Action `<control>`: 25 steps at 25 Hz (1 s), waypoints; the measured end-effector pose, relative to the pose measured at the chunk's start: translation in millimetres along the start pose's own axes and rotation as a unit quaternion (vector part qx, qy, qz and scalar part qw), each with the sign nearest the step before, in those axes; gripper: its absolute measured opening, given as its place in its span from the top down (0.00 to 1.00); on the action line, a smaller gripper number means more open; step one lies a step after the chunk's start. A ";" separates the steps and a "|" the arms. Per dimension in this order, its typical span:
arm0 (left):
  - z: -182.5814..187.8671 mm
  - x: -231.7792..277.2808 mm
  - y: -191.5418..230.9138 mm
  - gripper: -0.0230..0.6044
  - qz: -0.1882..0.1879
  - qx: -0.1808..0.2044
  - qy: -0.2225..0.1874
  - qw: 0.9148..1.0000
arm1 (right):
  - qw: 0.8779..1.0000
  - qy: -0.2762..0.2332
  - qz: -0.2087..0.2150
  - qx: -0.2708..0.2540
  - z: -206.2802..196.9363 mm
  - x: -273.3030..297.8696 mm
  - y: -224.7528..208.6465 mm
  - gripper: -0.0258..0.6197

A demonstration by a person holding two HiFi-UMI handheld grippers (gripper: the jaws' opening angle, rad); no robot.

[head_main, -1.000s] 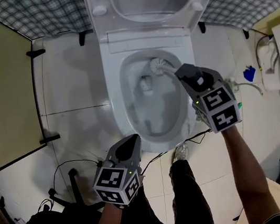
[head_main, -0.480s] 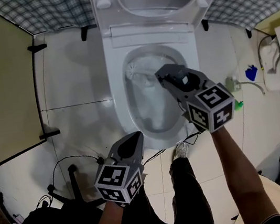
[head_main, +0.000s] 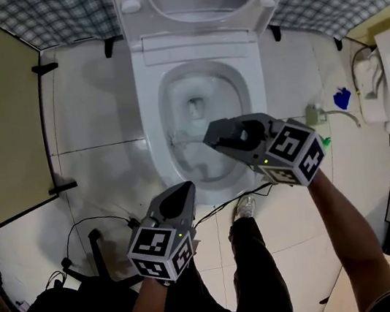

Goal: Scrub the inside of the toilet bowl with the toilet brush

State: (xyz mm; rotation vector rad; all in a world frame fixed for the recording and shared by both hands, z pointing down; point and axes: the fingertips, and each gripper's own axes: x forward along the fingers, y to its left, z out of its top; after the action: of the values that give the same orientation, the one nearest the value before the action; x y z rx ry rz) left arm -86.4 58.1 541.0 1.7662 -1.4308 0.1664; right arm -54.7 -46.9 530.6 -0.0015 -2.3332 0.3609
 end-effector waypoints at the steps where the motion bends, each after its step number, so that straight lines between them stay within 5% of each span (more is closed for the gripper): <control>1: 0.0 0.3 -1.9 0.96 0.000 0.001 0.000 1.000 | 1.000 0.016 0.021 -0.012 -6.2 -2.9 6.9 0.68; 7: -6.6 -2.7 -10.1 0.96 0.001 0.001 0.003 1.000 | 0.984 0.105 0.112 -0.093 -31.3 -23.7 36.3 0.68; 13: -12.8 -8.8 -13.2 0.96 0.002 -0.003 0.007 1.000 | 0.957 0.177 0.156 -0.166 -37.2 -44.9 45.0 0.68; 16: -14.8 -12.6 -13.3 0.96 0.004 -0.003 0.009 1.000 | 0.934 0.218 0.170 -0.226 -39.6 -52.0 47.2 0.68; 22: -19.5 -16.6 -9.4 0.96 0.005 -0.008 0.009 1.000 | 0.863 0.293 0.189 -0.366 -43.2 -56.4 51.7 0.68; 25: -20.7 -18.8 -9.4 0.96 0.004 -0.011 0.008 1.000 | 0.850 0.311 0.185 -0.382 -43.4 -55.9 44.5 0.68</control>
State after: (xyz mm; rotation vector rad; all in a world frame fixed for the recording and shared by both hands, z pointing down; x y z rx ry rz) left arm -76.8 85.9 538.7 1.7381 -1.4237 0.1669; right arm 10.6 1.0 509.3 -0.8381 -1.6659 -0.3717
